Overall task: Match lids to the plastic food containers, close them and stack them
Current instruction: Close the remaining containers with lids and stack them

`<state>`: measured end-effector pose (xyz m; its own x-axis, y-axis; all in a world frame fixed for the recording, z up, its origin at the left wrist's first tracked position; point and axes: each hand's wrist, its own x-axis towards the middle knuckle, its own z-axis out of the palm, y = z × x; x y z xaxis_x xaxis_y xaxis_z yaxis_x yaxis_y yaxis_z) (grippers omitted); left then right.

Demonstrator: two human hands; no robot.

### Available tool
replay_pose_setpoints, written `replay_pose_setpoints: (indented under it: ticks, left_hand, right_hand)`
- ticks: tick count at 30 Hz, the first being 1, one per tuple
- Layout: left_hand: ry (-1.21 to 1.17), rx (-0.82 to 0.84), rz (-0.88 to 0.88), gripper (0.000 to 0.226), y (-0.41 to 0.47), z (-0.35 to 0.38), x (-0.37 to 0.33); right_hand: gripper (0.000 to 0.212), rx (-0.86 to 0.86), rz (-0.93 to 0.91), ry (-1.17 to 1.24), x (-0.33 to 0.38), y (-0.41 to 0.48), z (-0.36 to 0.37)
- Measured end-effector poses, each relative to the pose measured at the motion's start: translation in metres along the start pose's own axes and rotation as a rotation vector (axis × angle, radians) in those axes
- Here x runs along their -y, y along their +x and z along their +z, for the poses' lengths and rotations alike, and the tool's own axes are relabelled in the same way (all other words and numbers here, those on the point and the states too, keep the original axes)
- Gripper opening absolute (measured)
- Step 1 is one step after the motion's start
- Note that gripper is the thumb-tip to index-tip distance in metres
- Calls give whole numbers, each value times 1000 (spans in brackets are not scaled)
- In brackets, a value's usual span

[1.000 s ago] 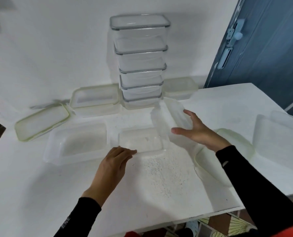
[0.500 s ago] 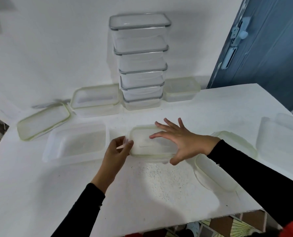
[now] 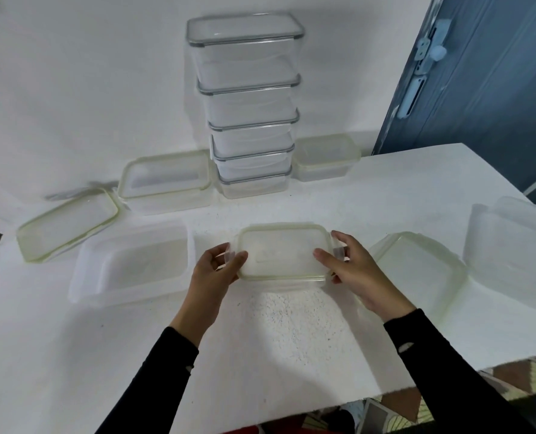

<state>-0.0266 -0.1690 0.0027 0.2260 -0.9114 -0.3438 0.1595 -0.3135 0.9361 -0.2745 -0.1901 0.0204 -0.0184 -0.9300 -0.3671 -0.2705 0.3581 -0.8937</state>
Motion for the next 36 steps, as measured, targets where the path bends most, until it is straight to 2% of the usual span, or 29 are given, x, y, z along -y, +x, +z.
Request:
replay_pose_setpoints:
  ticks: [5, 7, 10, 14, 18, 23, 28, 30, 33, 35, 36]
  left_hand:
    - [-40, 106, -35, 36, -5, -4, 1]
    - [-46, 101, -31, 42, -7, -4, 2]
    - [-36, 52, 13, 51, -8, -2, 4]
    - [40, 21, 54, 48, -4, 0, 2]
    - [43, 20, 15, 50, -1, 1, 3]
    - [-21, 37, -34, 31, -2, 0, 6]
    - [-33, 36, -60, 29, 1, -3, 2]
    - [-36, 48, -81, 32, 4, -3, 1]
    - [-78, 49, -108, 50, 3, -4, -2]
    - [-47, 8, -98, 59, -1, -1, -6]
    - [51, -28, -65, 62, -2, 2, -6]
  right_hand:
    - [63, -25, 95, 240, 0, 3, 0]
    - [53, -25, 150, 333, 0, 5, -2]
    - [35, -9, 176, 374, 3, 4, -1]
    - [27, -54, 147, 309, 4, 7, -1]
    - [27, -65, 136, 285, 7, 11, 1]
    - [32, -15, 174, 323, 8, 10, 1]
    - [39, -21, 195, 333, 6, 11, 3]
    - [42, -6, 238, 344, 6, 13, 1]
    - [51, 26, 277, 413, 6, 14, -3]
    - [56, -44, 211, 336, 4, 12, -1]
    - [59, -104, 138, 230, 3, 9, 1]
